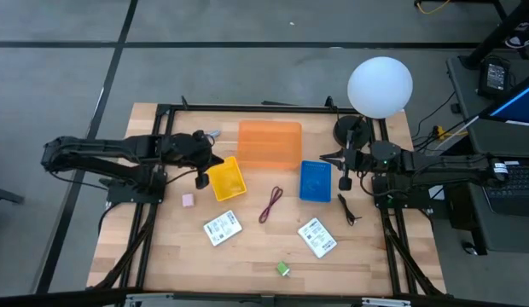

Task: Pick and place items into bin
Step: Put the white charger adapter into the yellow bin

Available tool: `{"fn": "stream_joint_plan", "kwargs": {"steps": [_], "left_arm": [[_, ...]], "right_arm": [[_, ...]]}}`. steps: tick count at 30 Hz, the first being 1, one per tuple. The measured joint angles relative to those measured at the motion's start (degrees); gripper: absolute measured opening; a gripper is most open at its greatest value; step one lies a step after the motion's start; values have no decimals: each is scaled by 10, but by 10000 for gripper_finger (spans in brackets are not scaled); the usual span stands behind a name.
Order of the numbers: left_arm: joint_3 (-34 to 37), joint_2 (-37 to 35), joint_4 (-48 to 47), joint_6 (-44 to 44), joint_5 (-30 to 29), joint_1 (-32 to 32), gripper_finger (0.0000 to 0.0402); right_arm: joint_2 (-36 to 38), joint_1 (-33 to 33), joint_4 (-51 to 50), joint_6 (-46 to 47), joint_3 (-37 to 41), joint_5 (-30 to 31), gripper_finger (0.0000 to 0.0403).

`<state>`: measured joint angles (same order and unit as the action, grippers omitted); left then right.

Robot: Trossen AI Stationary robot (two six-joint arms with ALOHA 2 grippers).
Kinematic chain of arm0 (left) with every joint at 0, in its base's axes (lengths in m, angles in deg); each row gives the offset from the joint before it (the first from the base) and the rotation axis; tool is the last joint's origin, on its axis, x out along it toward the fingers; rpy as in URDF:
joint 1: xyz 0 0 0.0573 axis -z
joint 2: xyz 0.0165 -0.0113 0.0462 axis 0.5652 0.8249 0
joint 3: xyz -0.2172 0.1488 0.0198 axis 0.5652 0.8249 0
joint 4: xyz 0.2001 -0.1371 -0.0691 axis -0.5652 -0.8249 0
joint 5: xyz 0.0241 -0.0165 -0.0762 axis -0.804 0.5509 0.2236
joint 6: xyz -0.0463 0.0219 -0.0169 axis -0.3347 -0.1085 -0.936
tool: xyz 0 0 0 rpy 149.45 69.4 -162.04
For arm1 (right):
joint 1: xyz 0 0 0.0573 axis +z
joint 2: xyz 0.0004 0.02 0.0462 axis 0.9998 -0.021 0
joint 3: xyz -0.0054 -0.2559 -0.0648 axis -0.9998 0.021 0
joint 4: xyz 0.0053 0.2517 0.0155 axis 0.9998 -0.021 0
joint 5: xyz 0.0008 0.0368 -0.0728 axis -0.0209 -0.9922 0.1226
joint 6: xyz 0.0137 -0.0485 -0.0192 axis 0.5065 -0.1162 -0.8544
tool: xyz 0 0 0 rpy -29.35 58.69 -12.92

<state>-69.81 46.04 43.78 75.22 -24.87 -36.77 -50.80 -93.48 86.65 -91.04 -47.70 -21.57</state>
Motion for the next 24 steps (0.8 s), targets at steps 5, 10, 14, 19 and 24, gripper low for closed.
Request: {"fn": "stream_joint_plan", "kwargs": {"steps": [5, 10, 14, 19, 24], "left_arm": [[-56, 21, -79, -70, -54, 84, 2], [-117, 71, -195, -193, -120, 165, 2], [-158, 115, -257, -284, -123, 202, 2], [-166, 141, -272, -296, -80, 216, 5], [-166, 153, -308, -327, -84, 216, 18]], "right_arm": [[0, 0, 0, 50, 0, 1, 0], [0, 0, -1, 65, 0, 1, 0], [0, 0, -1, 61, 0, 1, 0], [0, 0, 0, 58, 0, 1, 0], [0, 0, 19, 55, 0, 1, 0]]}}
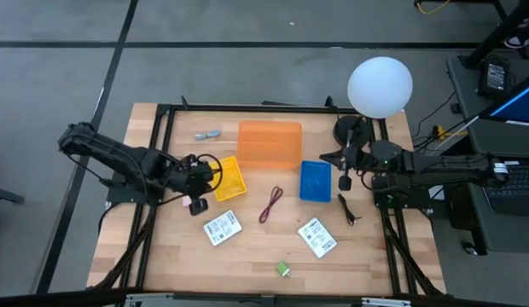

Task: Pick and place items into bin
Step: Put the white charger adapter into the yellow bin

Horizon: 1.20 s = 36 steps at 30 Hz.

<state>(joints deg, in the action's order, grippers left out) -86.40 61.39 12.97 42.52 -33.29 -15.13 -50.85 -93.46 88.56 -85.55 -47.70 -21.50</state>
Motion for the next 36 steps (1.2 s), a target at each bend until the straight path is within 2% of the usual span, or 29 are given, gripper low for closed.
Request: {"fn": "stream_joint_plan", "kwargs": {"steps": [5, 13, 21, 24, 28, 36], "left_arm": [[0, 12, -36, -4, -18, 0, 53], [0, 28, -42, -27, -29, 0, 134], [0, 48, -42, -28, -10, 3, 199], [0, 51, -43, -28, 15, 12, 212], [0, 52, -60, -40, 15, 29, 218], [29, 51, -119, -157, -14, 80, 219]], "right_arm": [[0, 0, 25, -12, 0, -1, 1], [0, 0, 28, -12, 0, -1, 1], [0, 0, 27, -10, 0, -1, 1], [0, 0, 27, -10, 0, -1, 0], [0, 0, 24, 5, 0, -1, 0], [0, 0, 2, 21, 0, -1, 0]]}}
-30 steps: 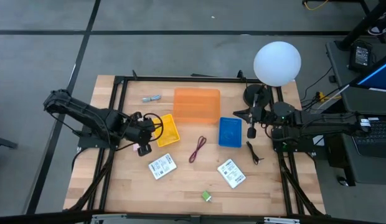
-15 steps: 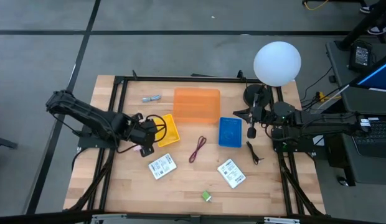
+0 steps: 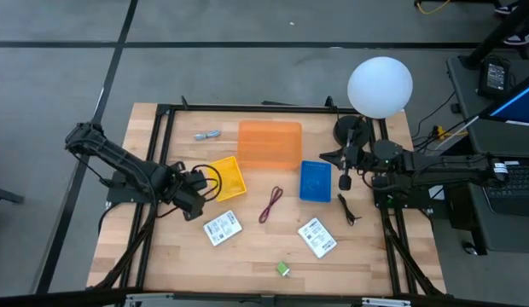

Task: Pick and place items into bin
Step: Put the white charger adapter into the yellow bin

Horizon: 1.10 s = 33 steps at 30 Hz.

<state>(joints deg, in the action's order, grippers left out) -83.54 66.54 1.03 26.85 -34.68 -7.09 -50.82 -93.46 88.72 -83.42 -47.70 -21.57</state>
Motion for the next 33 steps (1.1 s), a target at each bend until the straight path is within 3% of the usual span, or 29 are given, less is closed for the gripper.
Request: {"fn": "stream_joint_plan", "kwargs": {"steps": [7, 33], "left_arm": [[37, 0, 1, -49, 12, 26, 219], [38, 0, 14, -77, 17, 27, 217]], "right_arm": [[0, 0, -3, 0, 0, 0, 0], [0, 0, 5, -5, 0, 0, 0]]}}
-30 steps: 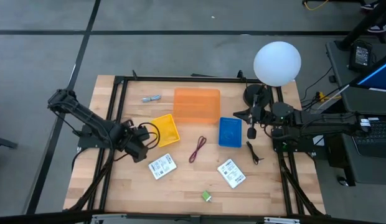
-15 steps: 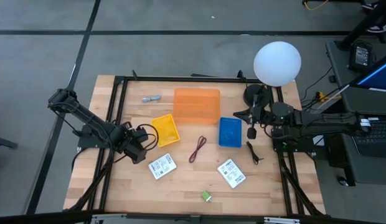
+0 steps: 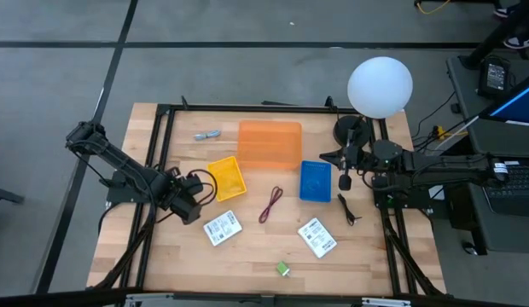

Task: Pick and place items into bin
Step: Put the white charger adapter into the yellow bin

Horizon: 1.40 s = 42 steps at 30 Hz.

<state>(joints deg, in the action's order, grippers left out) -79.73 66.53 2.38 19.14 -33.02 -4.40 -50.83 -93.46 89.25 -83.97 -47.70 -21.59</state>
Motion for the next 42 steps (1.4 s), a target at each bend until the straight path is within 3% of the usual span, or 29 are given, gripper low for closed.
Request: {"fn": "stream_joint_plan", "kwargs": {"steps": [11, 32, 42], "left_arm": [[0, 0, 7, -103, -1, -1, 215], [0, 5, 0, -394, 15, -10, 214], [53, 13, -2, -482, 44, 8, 214]], "right_arm": [[0, 0, 0, 0, 0, 0, 0], [0, 0, 7, 1, 0, 0, 0], [0, 0, 7, 0, 0, 0, 0]]}}
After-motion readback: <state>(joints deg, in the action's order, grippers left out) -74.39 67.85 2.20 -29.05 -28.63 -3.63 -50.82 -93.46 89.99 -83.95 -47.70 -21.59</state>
